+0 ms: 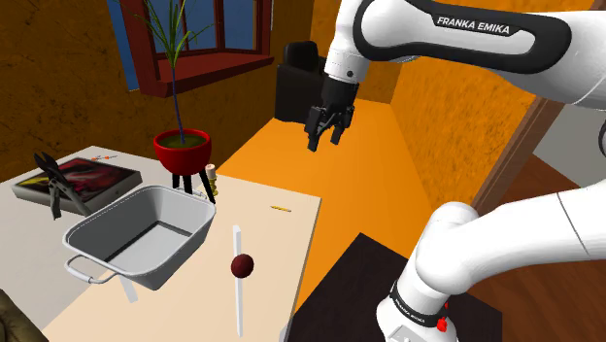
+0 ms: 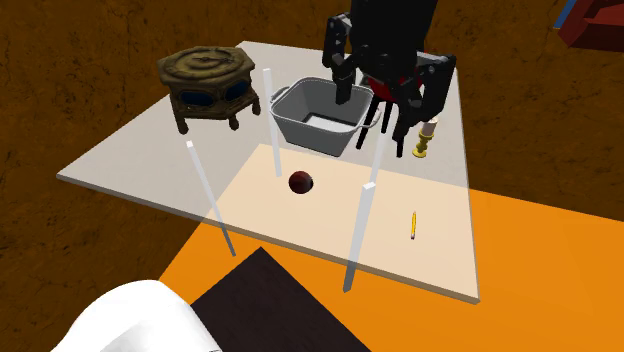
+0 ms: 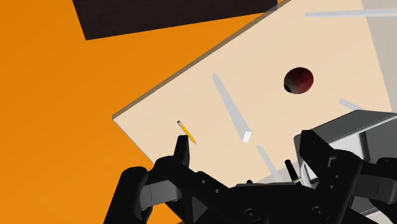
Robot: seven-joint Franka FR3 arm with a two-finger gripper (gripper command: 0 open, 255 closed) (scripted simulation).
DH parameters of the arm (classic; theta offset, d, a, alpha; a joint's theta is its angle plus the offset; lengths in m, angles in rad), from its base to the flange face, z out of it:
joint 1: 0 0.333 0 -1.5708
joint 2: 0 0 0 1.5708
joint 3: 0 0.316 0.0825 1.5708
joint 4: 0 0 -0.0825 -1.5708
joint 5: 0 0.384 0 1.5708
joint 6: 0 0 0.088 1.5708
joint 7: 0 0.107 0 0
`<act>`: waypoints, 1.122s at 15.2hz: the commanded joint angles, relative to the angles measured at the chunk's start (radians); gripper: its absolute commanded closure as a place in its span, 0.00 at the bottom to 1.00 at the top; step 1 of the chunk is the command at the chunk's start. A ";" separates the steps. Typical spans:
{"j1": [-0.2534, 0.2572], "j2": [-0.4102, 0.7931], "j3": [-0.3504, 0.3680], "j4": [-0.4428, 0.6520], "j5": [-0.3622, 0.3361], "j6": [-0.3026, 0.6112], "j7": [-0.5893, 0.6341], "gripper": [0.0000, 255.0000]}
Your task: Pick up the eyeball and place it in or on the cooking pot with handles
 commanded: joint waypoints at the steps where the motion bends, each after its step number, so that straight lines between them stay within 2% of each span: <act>1: 0.000 0.000 0.000 0.000 0.000 0.000 0.000 0.00; 9: 0.013 0.131 0.141 -0.095 0.068 0.166 0.188 0.00; 17: 0.021 0.350 0.274 -0.114 0.109 0.344 0.377 0.00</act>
